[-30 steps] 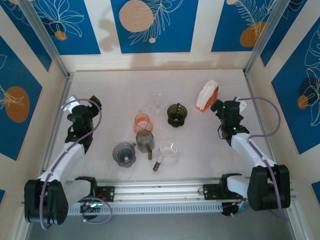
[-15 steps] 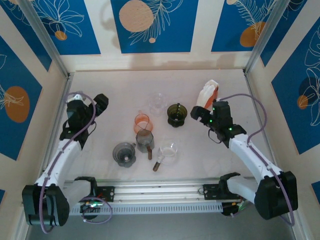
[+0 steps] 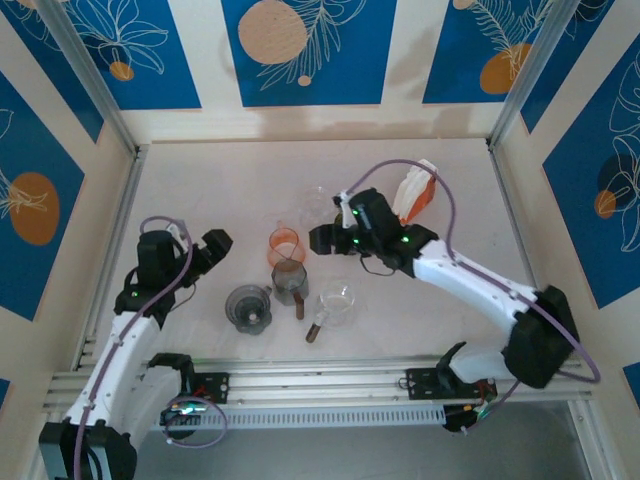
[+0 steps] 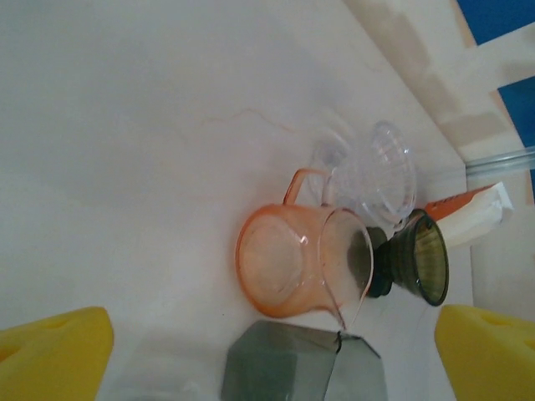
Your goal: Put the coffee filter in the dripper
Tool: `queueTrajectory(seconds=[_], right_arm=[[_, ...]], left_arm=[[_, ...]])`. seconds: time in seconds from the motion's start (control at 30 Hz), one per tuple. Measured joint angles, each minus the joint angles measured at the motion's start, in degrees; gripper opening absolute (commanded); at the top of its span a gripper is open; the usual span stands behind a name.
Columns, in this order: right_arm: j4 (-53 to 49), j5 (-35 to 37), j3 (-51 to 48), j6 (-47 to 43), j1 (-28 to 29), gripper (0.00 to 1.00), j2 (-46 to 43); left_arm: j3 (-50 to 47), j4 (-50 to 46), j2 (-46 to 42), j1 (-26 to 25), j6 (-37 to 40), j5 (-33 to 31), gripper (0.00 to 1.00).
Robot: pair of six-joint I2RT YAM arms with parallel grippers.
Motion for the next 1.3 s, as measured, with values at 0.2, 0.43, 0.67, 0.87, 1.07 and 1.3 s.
queueTrajectory(seconds=[0.2,0.43,0.67,0.87,1.07,1.3], right_arm=[[-2.32,2.34,9.97,1.62,1.36,0.65,14.08],[-4.48,3.72,16.92,2.34,2.05,0.64,22.88],[-5.64,3.61,17.33,1.64,5.88,0.64,24.13],[-6.34,4.37,17.27,1.66,7.04,0.64,24.15],[-6.21,6.36,13.92,1.25,9.03,0.64,22.86],[-6.29,7.54,10.91,1.27,10.38,0.64,19.50]], left_arm=[[-2.14,-0.87,-1.40,-0.11,-0.13,1.86,1.00],[-3.15,-1.68,-2.43,-0.17,-0.26,3.26,0.97],[-3.26,-4.50,-4.02,-0.22,0.26,4.04,0.86],[-3.26,-8.66,-5.44,-0.22,1.36,4.07,0.81],[-3.26,-12.70,-8.90,-0.22,2.14,4.70,0.64],[-3.15,-20.61,-10.62,-2.75,4.55,2.78,0.51]])
